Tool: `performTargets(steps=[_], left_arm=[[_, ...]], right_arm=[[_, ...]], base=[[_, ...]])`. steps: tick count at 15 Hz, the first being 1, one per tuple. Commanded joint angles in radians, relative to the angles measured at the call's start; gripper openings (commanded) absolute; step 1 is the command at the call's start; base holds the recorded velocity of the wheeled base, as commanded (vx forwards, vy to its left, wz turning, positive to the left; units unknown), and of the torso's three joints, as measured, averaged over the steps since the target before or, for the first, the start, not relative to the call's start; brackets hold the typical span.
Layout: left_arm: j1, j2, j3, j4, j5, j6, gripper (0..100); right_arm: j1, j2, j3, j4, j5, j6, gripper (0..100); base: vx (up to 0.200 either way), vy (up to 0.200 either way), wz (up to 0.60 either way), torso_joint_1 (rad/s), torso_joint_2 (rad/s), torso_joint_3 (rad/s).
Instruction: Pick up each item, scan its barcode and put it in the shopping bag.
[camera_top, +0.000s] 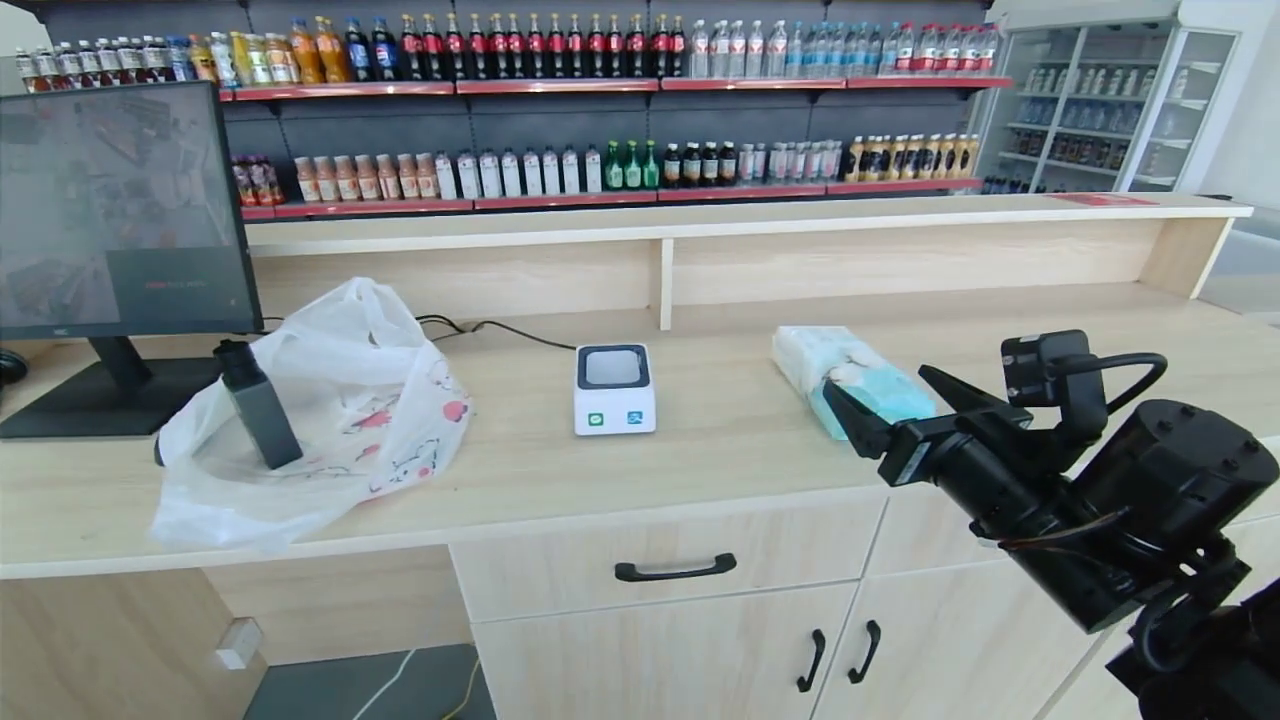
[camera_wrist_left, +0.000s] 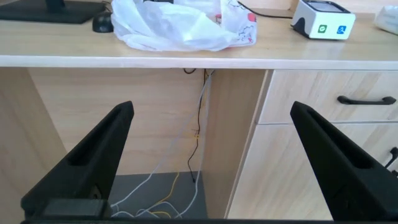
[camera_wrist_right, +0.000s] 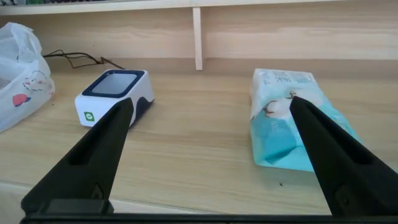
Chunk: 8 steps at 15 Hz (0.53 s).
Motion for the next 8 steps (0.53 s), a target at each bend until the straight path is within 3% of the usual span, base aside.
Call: performTargets(steps=[1, 4, 5, 8], left_arm=[[0.0, 0.0, 0.0, 0.0, -0.001, 0.001, 100], [-0.002, 0.0, 0.0, 0.0, -0.001, 0.003, 100], [-0.002, 0.0, 0.0, 0.0, -0.001, 0.003, 100], [0.0, 0.0, 0.0, 0.0, -0.001, 0.003, 100]], right_arm=[[0.002, 0.002, 0.007, -0.001, 0.0, 0.0, 100], [0.002, 0.004, 0.008, -0.001, 0.0, -0.001, 100], [0.002, 0.005, 0.008, -0.001, 0.0, 0.0, 100], [0.002, 0.008, 0.008, -0.001, 0.0, 0.0, 100]], base=[[0.0, -0.2, 0.0, 0.002, -0.02, 0.002], [0.0, -0.2, 0.0, 0.004, 0.0, 0.001], [0.2, -0.2, 0.0, -0.002, 0.0, 0.007], [0.2, 0.0, 0.0, -0.004, 0.0, 0.007]])
